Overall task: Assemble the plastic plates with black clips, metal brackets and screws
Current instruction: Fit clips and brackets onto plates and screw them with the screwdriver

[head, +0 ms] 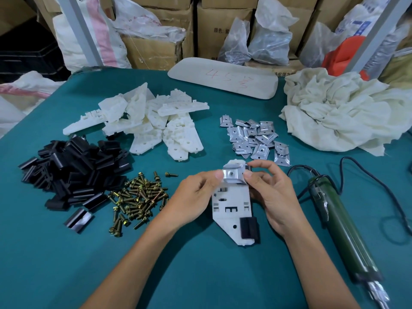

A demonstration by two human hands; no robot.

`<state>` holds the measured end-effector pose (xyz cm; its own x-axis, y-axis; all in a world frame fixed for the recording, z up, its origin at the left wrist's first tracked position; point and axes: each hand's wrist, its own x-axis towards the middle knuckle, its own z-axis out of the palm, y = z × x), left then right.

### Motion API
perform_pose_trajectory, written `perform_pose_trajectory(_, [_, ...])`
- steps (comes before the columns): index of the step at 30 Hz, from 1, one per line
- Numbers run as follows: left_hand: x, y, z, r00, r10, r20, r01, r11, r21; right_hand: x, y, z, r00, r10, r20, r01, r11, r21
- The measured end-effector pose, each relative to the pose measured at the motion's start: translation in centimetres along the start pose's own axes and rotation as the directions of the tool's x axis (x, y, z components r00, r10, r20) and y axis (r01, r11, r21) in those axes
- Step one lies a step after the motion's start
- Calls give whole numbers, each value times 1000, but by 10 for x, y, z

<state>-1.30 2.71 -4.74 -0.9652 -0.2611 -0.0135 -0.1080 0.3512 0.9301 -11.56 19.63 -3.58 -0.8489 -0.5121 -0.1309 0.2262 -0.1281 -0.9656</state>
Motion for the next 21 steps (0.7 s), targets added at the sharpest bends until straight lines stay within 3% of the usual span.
perform_pose_trajectory(4, [33,11,-9,960,61,-272,-16,987,163,3,7,-8,985,-126,-116,83,944,-319])
perform_pose_trajectory(6, [61,19,-12,967,86,-240,-22,966,257,6,11,-12,966,-198,-170,109,898,-426])
perform_pose_trajectory(9, [104,29,-9,992,100,-71,-58,893,447,7,12,-16,965,-201,-169,123,916,-382])
perform_pose_trajectory(13, [141,33,-2,994,-14,105,-52,799,599,8,12,-17,964,-202,-176,126,922,-367])
perform_pose_trajectory(17, [153,34,0,995,-3,100,-66,734,676,9,10,-18,965,-181,-190,101,924,-369])
perform_pose_trajectory(21, [132,35,-17,980,194,46,-161,634,756,8,8,-18,965,-180,-189,99,923,-372])
